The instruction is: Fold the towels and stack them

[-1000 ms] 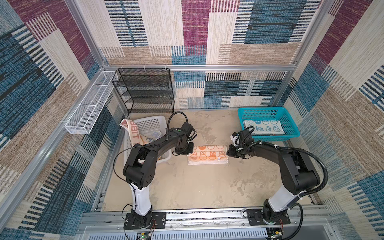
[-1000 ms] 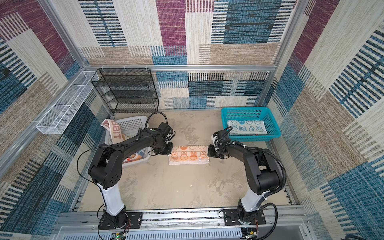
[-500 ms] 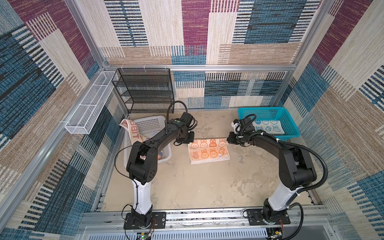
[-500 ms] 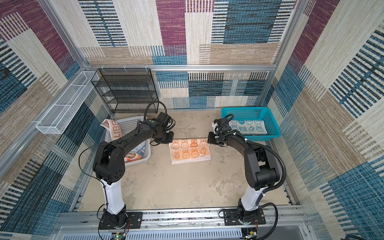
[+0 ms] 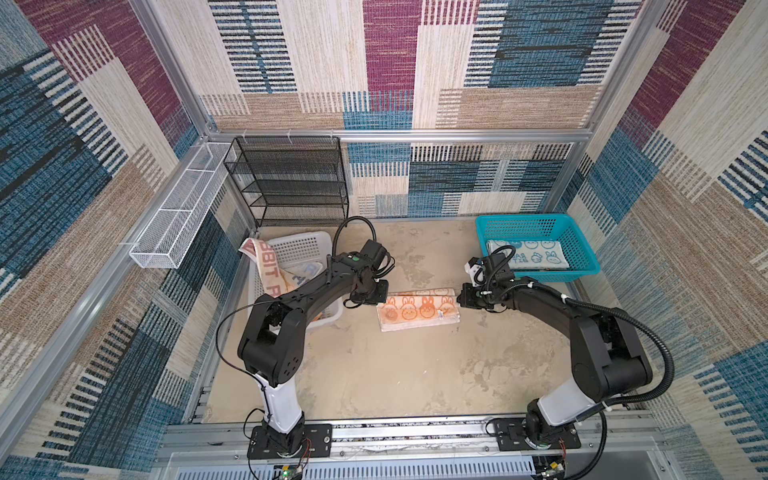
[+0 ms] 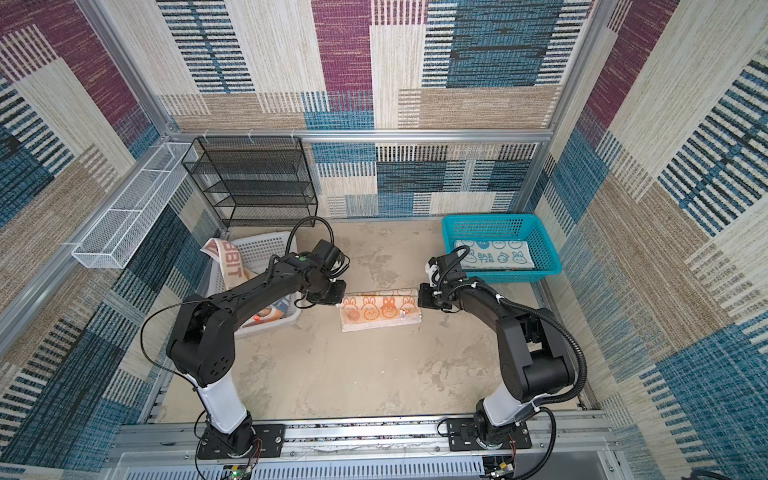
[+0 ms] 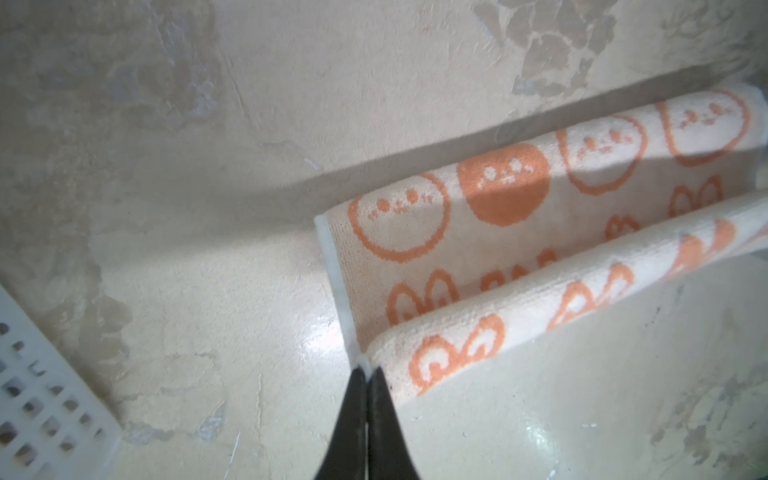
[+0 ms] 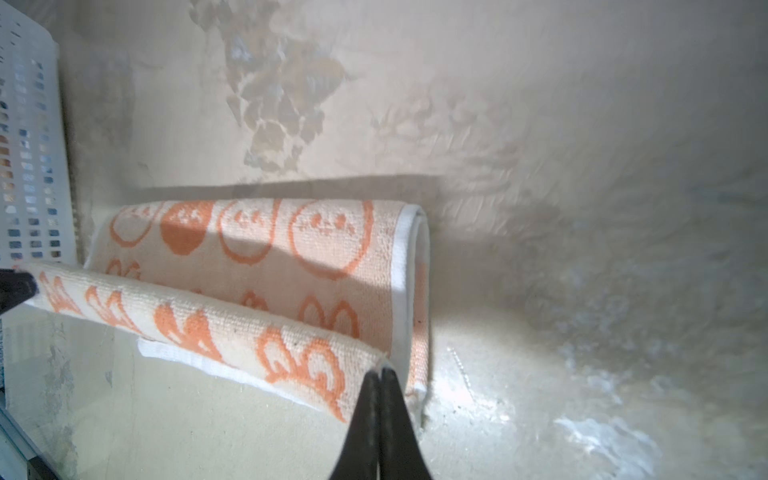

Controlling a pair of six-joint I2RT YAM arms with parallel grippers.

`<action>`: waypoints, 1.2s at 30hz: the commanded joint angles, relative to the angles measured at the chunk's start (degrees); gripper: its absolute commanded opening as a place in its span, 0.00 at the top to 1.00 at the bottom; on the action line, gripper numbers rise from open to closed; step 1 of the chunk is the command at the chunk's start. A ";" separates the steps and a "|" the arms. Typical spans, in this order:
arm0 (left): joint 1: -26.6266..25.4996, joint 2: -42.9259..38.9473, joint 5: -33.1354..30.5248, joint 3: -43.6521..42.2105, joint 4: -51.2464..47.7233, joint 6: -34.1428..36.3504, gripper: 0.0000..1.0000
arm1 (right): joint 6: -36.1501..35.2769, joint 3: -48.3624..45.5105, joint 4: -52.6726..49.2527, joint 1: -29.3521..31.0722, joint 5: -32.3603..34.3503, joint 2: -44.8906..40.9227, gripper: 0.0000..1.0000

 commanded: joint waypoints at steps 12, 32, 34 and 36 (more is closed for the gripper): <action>-1.64 2.44 1.70 -4.61 4.14 -2.16 1.00 | 1.29 -3.05 6.38 0.37 -0.76 4.14 0.98; -3.00 -5.46 3.45 -6.89 3.86 -1.27 0.26 | 0.71 1.65 1.68 0.64 0.02 -0.76 0.58; -3.08 -7.47 4.37 -7.39 4.06 -1.66 0.12 | 0.89 1.76 1.26 1.06 -0.05 -1.94 0.52; -3.09 -9.31 5.72 -8.13 4.77 -2.09 0.03 | 1.06 1.58 1.07 1.89 -0.30 -3.24 0.42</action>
